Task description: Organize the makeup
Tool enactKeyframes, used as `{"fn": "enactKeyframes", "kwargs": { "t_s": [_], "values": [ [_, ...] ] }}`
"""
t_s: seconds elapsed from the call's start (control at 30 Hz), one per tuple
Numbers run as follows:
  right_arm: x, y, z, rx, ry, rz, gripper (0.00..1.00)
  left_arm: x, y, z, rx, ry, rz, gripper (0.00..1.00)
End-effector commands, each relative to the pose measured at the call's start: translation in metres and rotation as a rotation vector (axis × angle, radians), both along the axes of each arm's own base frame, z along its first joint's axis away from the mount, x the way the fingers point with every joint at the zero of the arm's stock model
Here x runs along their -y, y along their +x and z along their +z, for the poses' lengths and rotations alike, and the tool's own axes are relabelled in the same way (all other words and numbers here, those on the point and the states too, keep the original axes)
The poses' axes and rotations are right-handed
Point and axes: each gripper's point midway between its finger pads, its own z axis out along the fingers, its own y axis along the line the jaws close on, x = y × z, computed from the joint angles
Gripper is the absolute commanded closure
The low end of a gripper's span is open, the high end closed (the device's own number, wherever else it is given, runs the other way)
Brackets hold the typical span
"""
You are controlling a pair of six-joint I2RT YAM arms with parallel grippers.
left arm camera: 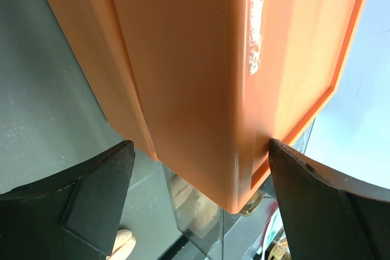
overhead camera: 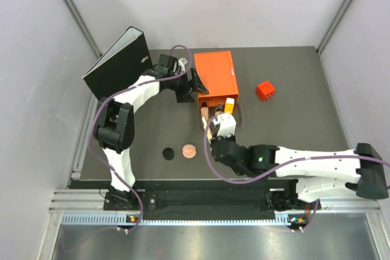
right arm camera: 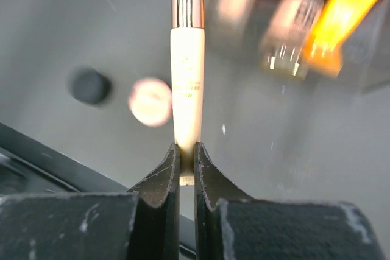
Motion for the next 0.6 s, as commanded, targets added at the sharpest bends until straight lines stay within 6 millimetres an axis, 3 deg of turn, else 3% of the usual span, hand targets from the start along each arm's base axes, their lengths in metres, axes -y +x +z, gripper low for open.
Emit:
{"fn": "enactKeyframes", "kwargs": {
  "t_s": [0.0, 0.1, 0.2, 0.47, 0.57],
  "values": [
    [0.003, 0.009, 0.076, 0.115, 0.067, 0.009, 0.98, -0.022, -0.009, -0.05, -0.115, 0.158, 0.028, 0.07],
    [0.01, 0.026, 0.097, 0.171, 0.024, -0.017, 0.98, -0.019, -0.004, -0.05, -0.112, 0.147, 0.031, 0.07],
    [0.018, 0.049, 0.103, 0.222, -0.054, -0.042, 0.98, -0.016, 0.001, -0.049, -0.117, 0.139, 0.028, 0.07],
    [0.046, 0.117, 0.074, 0.143, -0.101, -0.073, 0.96, -0.015, 0.006, -0.052, -0.121, 0.136, 0.03, 0.07],
    [0.045, 0.132, 0.066, 0.123, -0.106, -0.072, 0.95, -0.013, 0.006, -0.055, -0.133, 0.128, 0.038, 0.07]
  ]
}}
